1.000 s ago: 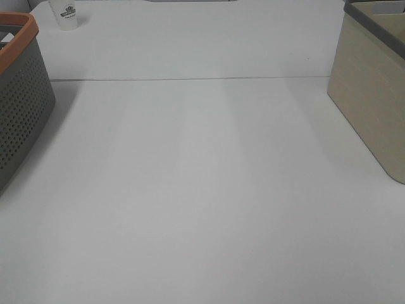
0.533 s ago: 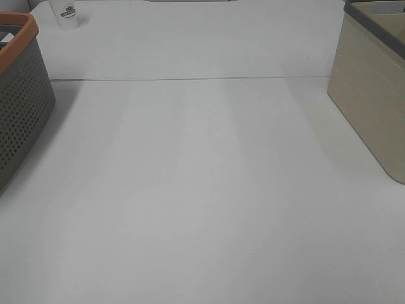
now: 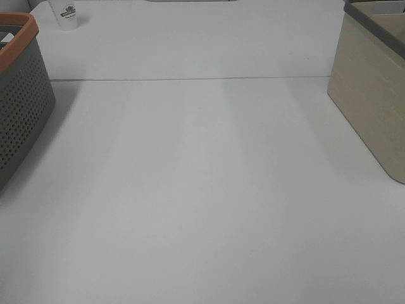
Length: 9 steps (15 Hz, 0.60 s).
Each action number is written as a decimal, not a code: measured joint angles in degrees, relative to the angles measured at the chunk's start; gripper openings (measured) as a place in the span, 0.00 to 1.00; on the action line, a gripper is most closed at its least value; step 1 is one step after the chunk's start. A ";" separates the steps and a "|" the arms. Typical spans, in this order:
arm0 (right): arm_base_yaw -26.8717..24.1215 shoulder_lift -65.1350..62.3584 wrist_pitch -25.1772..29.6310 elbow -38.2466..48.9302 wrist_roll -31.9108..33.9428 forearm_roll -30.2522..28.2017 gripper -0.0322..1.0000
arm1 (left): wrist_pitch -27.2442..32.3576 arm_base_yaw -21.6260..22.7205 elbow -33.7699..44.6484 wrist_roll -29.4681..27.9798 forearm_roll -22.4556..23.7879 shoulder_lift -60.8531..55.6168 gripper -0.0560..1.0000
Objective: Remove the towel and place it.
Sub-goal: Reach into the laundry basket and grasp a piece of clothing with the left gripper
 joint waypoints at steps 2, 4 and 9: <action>0.00 0.00 0.00 0.00 0.00 0.00 0.77 | -0.46 0.00 -4.53 -4.07 2.86 7.68 0.76; 0.00 0.00 0.00 0.00 0.00 0.00 0.77 | -1.32 0.00 -9.17 -9.80 6.53 15.07 0.76; 0.00 0.00 0.00 0.00 0.00 0.00 0.77 | -5.90 0.00 -17.30 -21.31 8.94 28.19 0.76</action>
